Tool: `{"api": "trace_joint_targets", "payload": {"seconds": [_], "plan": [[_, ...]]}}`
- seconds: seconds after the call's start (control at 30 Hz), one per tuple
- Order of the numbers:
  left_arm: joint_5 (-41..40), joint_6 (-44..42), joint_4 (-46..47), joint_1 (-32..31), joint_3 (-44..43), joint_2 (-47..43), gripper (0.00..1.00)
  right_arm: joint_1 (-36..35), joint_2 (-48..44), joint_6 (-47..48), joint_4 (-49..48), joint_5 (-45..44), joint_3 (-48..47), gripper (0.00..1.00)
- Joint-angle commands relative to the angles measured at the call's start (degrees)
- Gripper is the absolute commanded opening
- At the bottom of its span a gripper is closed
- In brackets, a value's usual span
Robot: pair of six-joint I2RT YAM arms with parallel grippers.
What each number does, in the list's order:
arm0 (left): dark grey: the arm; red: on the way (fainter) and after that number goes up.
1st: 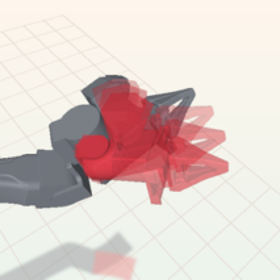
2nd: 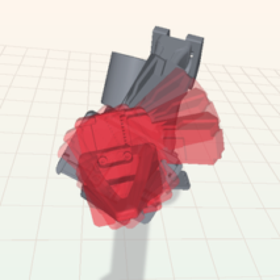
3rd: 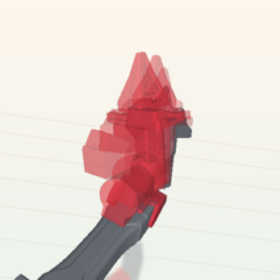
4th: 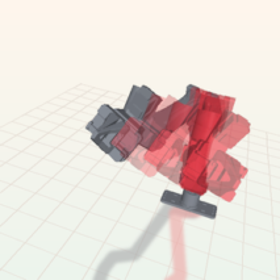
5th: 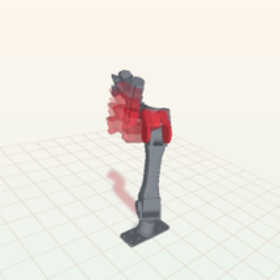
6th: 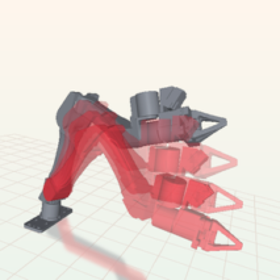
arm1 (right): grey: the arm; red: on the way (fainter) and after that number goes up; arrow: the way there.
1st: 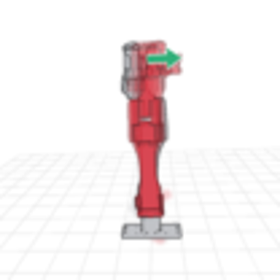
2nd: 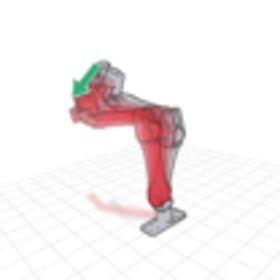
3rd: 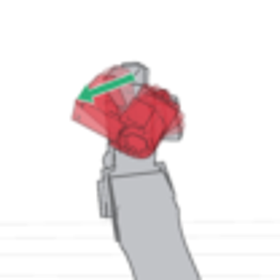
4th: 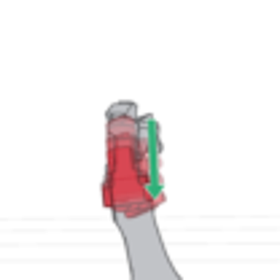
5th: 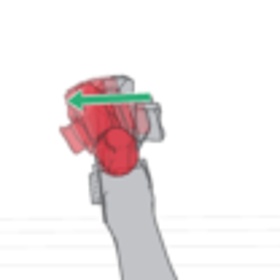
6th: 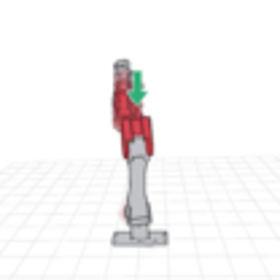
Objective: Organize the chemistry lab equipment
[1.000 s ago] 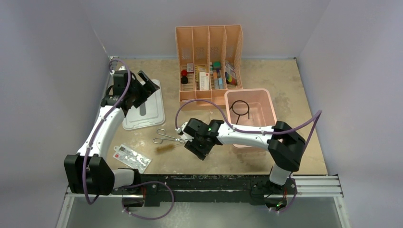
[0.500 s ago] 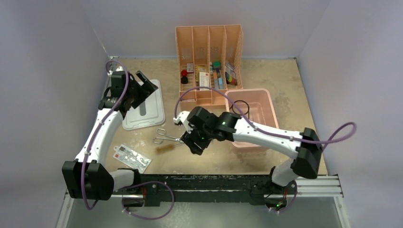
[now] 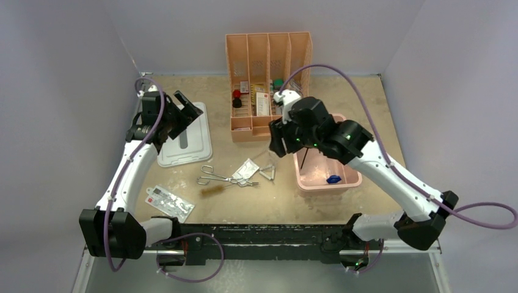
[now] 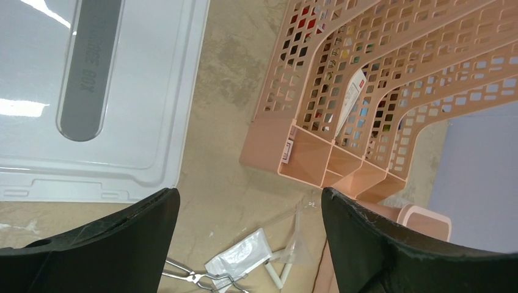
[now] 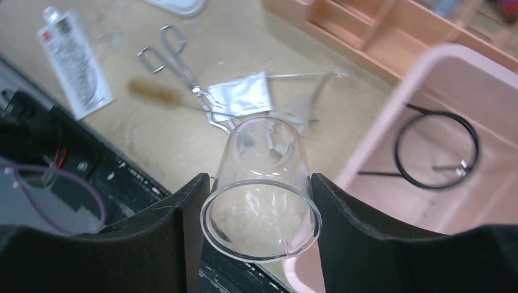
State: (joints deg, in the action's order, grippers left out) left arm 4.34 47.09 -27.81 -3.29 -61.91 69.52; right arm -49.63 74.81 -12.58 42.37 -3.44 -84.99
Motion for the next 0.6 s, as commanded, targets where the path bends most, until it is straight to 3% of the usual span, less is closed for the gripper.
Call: {"api": "trace_joint_targets", "payload": {"seconds": [0.0,0.13,0.33,0.57], "plan": [[1.6,2.0,4.3,-0.1,-0.1,-0.7,0.86,6.2,-3.2,-6.7,8.4,-6.9,-2.2,0.47],[3.0,3.0,6.7,-0.3,0.0,-0.8,0.85,12.5,-4.5,-10.1,13.5,-8.3,-1.3,0.47],[2.8,4.4,8.4,-1.7,0.8,-0.7,0.85,15.9,-4.6,-13.8,20.5,-6.9,3.6,0.48],[-1.7,5.2,8.3,-3.2,2.2,-2.3,0.85,17.4,-2.2,-13.7,16.3,-7.5,12.7,0.49]]}}
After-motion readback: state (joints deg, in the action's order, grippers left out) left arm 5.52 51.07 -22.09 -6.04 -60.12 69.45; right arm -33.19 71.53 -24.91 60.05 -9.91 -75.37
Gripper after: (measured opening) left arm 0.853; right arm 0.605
